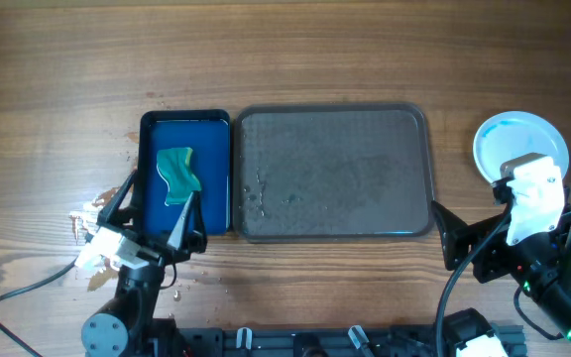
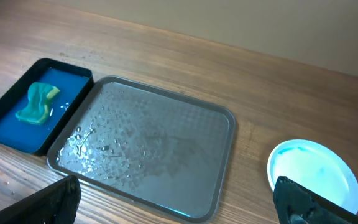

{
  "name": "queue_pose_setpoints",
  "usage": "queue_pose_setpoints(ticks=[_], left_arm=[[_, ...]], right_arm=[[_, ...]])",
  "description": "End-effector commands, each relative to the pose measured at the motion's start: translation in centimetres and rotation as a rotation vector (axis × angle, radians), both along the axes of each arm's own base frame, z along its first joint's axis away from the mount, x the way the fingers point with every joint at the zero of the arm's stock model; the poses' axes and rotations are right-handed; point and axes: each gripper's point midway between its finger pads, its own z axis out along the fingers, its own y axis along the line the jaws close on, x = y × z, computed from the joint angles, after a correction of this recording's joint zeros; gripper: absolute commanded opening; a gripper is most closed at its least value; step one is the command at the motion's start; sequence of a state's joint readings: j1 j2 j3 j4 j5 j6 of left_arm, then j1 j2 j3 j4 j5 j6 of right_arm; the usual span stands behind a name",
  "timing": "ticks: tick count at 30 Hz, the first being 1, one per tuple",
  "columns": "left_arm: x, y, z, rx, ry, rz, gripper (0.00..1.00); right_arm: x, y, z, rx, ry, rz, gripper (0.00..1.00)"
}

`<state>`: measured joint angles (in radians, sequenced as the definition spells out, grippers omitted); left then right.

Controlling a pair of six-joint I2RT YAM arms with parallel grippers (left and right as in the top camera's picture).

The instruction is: Clean dirty plates on tray and stack at the side

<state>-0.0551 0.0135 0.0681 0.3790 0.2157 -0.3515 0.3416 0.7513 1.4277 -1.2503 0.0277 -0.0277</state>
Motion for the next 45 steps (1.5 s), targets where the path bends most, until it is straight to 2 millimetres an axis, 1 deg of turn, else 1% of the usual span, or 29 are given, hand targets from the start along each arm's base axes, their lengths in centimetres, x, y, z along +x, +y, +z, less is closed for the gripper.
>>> queue_pose_setpoints(ticks=[1,2,6,8,11,14,16,18,20,45], left_arm=[[0.2,0.4,-1.0,-0.047,-0.005,-0.008,1.00],[0.3,0.4,-1.3,-0.052,0.003,-0.012,1.00],[0.3,0.4,-1.3,-0.059,0.006,-0.015,1.00],[0.5,0.4,-1.7,-0.059,0.026,-0.014,1.00],[1.6,0.3,-4.7,-0.087,0.167,-0.022,1.00],[2.3,0.3,-7.7,-0.116,0.304,-0.026,1.00],[2.6,0.3,-10.4,-0.127,0.420,-0.022,1.00],[2.7,0.3,-12.0,-0.126,0.484,-0.017,1.00],[2.6,0.3,-13.0,-0.125,0.528,-0.015,1.00],[2.6,0.3,-13.0,-0.125,0.527,-0.015,1.00]], right_arm=[[0.0,-0.2,0.1,-0.003,-0.007,-0.013,1.00],[0.0,-0.2,0.1,-0.003,-0.007,-0.013,1.00],[0.0,-0.2,0.1,-0.003,-0.007,-0.013,1.00],[0.0,-0.2,0.1,-0.003,-0.007,-0.013,1.00],[0.0,-0.2,0.1,-0.003,-0.007,-0.013,1.00],[0.0,-0.2,0.1,-0.004,-0.008,-0.012,1.00],[0.0,-0.2,0.1,-0.003,-0.007,-0.013,1.00],[0.0,-0.2,0.1,-0.003,-0.007,-0.013,1.00],[0.0,-0.2,0.1,-0.003,-0.007,-0.013,1.00],[0.0,-0.2,0.1,-0.003,-0.007,-0.013,1.00]])
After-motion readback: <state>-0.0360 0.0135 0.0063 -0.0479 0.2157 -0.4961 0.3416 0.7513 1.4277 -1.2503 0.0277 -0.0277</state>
